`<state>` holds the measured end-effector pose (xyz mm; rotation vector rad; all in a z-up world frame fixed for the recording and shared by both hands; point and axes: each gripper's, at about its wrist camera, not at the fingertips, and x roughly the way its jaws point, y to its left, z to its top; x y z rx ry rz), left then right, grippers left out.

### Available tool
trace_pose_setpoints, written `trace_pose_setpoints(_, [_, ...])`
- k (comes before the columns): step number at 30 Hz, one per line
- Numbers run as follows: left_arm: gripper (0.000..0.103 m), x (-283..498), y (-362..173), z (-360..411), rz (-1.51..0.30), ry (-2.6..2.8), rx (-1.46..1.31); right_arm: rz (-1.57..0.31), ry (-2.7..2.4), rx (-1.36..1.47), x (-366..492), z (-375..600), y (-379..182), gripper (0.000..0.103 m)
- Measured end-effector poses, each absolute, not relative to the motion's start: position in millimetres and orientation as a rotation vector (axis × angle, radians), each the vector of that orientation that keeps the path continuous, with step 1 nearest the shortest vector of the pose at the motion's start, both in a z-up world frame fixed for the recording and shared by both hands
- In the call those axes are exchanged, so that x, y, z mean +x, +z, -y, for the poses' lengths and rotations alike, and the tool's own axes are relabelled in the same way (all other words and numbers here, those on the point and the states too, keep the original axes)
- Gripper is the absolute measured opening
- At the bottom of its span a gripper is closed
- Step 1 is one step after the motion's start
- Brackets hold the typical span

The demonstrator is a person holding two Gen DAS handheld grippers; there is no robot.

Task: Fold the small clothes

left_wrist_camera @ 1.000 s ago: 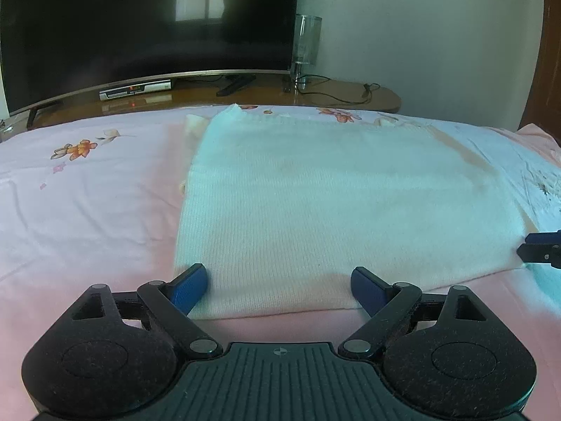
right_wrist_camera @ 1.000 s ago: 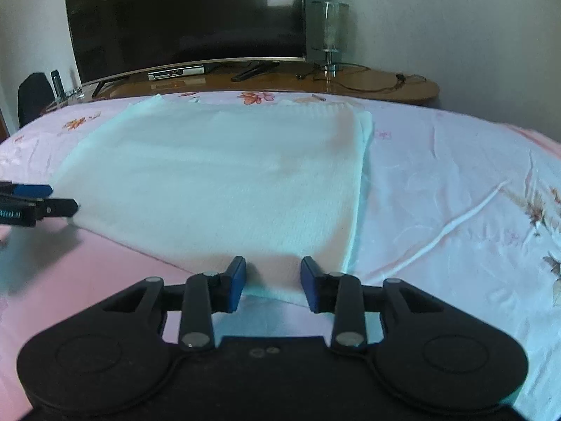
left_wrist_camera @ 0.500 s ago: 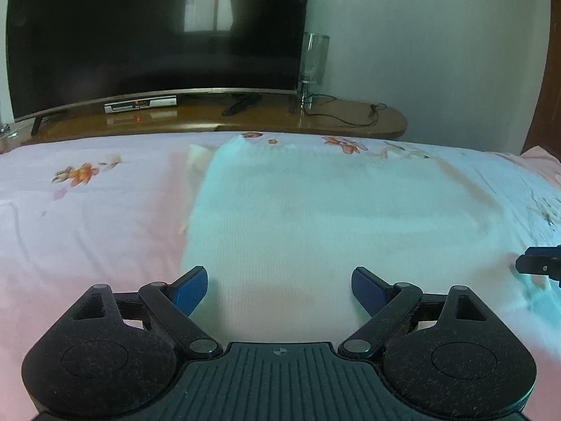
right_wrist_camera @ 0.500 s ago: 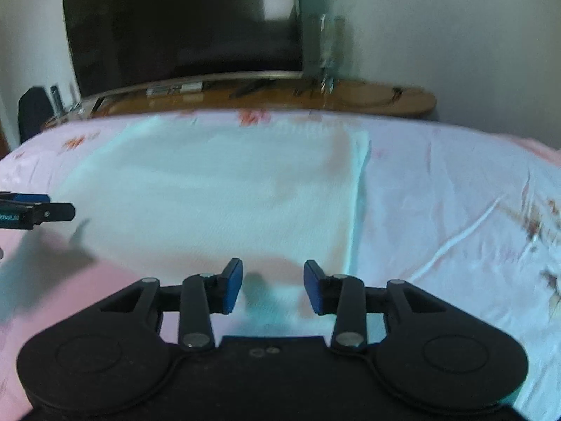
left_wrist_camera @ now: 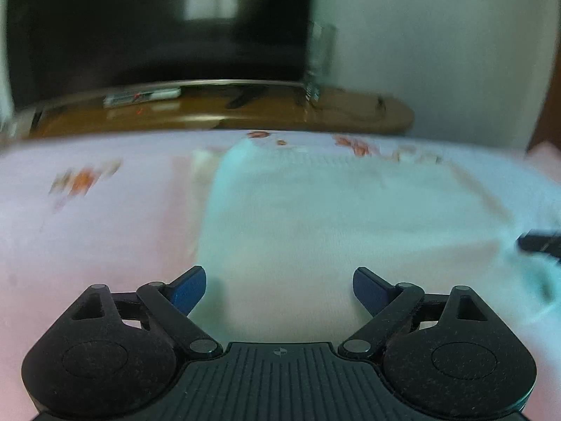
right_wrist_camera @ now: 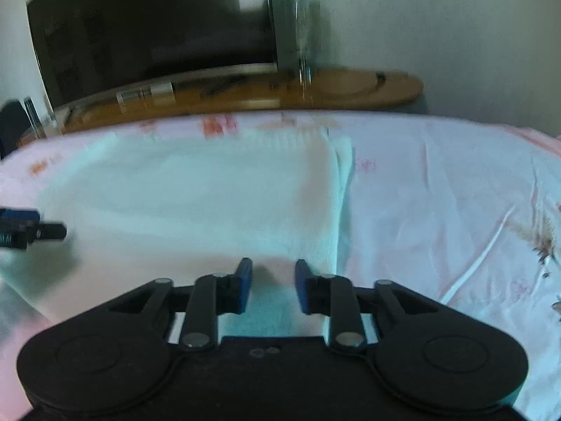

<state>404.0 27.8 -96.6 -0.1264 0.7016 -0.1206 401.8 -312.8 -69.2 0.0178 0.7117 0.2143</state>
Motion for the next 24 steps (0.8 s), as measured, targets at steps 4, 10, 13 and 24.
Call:
trace_pose_setpoints(4, [0.072, 345, -104, -64, -0.72, -0.103, -0.45, -0.702, 0.27, 0.071, 378, 312, -61, 0.028])
trace_pose_setpoints(10, [0.07, 329, -142, -73, -0.727, -0.069, -0.857, -0.713, 0.327, 0.133, 359, 287, -57, 0.025])
trace_pose_setpoints(13, [0.07, 332, -159, -69, -0.638, -0.01, -1.006, -0.719, 0.343, 0.166, 359, 272, -53, 0.023])
trace_pose_setpoints(24, [0.069, 376, -168, -62, -0.47, 0.041, -1.088, -0.731, 0.388, 0.319, 419, 256, -58, 0.009])
